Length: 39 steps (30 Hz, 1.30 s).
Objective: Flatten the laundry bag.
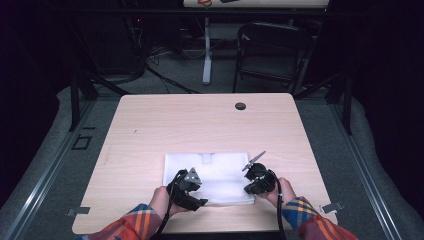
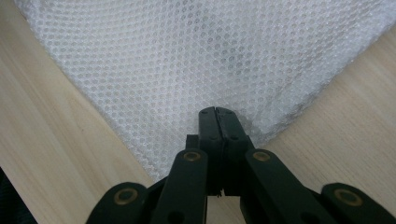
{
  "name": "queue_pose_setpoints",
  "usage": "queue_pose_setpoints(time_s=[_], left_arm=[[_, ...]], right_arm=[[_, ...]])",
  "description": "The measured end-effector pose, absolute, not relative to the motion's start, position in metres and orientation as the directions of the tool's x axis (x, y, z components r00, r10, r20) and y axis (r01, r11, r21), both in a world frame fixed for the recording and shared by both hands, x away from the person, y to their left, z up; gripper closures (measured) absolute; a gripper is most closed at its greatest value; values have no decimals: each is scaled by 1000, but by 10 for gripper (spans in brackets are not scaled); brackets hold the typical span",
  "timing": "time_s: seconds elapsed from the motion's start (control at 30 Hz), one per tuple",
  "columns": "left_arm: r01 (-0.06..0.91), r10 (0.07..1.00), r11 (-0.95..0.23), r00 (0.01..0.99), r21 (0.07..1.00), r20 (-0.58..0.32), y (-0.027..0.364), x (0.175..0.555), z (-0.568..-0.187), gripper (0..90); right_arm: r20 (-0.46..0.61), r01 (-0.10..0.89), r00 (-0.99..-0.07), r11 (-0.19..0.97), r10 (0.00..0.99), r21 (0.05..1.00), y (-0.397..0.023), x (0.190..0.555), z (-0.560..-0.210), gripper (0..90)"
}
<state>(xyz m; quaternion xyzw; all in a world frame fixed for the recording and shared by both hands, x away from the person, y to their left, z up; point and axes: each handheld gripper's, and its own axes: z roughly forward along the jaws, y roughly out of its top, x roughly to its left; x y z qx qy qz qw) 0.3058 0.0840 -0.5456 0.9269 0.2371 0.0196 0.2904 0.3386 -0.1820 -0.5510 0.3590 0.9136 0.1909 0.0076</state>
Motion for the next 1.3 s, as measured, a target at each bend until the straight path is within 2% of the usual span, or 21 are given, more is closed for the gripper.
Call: queue_pose_setpoints(time_s=[0.13, 0.27, 0.47, 0.57, 0.77, 1.03, 1.23, 1.27, 1.3], left_arm=[[420, 439, -736, 893, 531, -99, 73, 306, -553, 527], [405, 428, -759, 900, 510, -79, 67, 306, -558, 582], [387, 423, -771, 905, 505, -47, 66, 306, -559, 681], [373, 421, -779, 907, 504, -21, 66, 306, -559, 765], [368, 421, -779, 907, 508, -12, 67, 308, -560, 848], [390, 432, -766, 901, 512, -40, 68, 311, -559, 867], [397, 438, -754, 898, 524, -50, 70, 314, -555, 867], [397, 439, -751, 897, 527, -50, 71, 314, -555, 867], [396, 440, -750, 897, 529, -49, 71, 314, -555, 867]], right_arm=[[124, 659, -736, 663, 665, 356, -182, 338, -551, 900], [122, 658, -738, 668, 664, 348, -182, 339, -551, 900], [126, 657, -739, 668, 662, 350, -183, 339, -551, 900], [129, 662, -734, 660, 667, 355, -183, 339, -551, 900], [133, 653, -739, 653, 660, 385, -183, 337, -547, 896], [114, 623, -751, 641, 650, 448, -184, 327, -530, 900], [100, 576, -789, 673, 607, 464, -176, 318, -525, 900], [100, 570, -794, 677, 600, 465, -175, 316, -525, 893], [102, 567, -797, 677, 596, 469, -172, 315, -525, 814]])
